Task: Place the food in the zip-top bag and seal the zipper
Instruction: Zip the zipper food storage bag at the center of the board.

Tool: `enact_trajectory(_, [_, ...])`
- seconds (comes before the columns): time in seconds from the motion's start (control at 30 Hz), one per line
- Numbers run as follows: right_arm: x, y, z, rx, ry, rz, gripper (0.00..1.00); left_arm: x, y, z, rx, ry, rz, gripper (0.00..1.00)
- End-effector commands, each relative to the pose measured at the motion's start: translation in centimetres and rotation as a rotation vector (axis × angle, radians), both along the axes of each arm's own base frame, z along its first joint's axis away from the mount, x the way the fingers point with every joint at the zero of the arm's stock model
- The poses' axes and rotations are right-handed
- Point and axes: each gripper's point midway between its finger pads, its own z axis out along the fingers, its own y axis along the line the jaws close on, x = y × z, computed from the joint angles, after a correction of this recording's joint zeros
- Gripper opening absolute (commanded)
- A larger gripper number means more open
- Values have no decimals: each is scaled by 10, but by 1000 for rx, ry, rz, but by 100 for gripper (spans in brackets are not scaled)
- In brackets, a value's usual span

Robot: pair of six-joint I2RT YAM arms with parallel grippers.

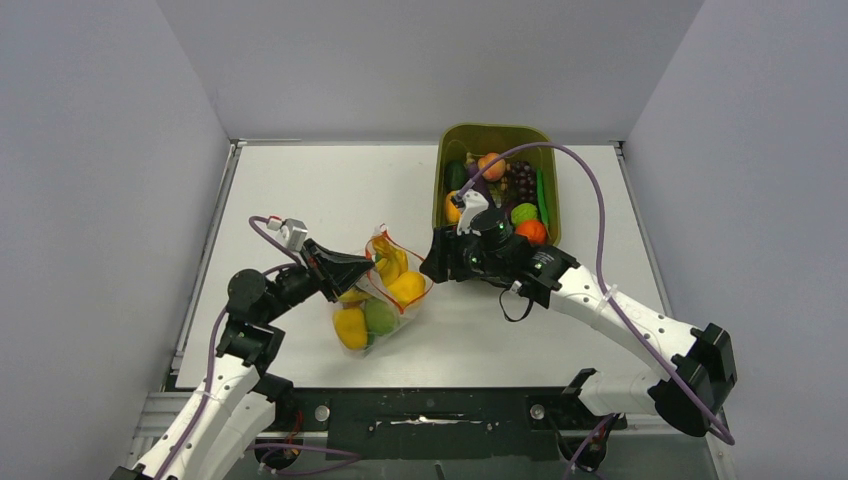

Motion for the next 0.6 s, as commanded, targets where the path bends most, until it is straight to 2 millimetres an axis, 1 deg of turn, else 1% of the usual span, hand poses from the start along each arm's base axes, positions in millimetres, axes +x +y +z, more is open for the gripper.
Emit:
enact_trajectory(0.0, [1, 16, 2, 28, 8, 29, 52, -6, 3, 35, -53, -135, 5, 0])
enact_trajectory(0.07, [3, 20, 2, 27, 7, 37, 43, -7, 3, 36, -52, -138, 4, 0])
enact_trajectory(0.1, [4, 21, 4, 30, 1, 42, 35, -7, 3, 36, -53, -138, 6, 0])
enact_trajectory(0.2, [8, 29, 18, 69, -49, 55, 7, -7, 4, 37, -50, -138, 12, 0])
enact_trajectory(0.23, [9, 34, 25, 96, -69, 68, 2, -6, 5, 37, -47, -135, 19, 0])
enact_trajectory(0.27, [9, 39, 34, 125, -88, 85, 0, -4, 5, 36, -42, -125, 29, 0])
enact_trajectory(0.43, [9, 69, 80, 214, -196, 149, 0, 10, 7, 33, 4, -63, 71, 0])
enact_trajectory(0.5, [9, 82, 92, 222, -235, 174, 0, 15, 6, 32, 12, -35, 78, 0])
enact_trajectory(0.57, [9, 93, 97, 236, -246, 197, 0, 20, 5, 33, 13, -8, 84, 0])
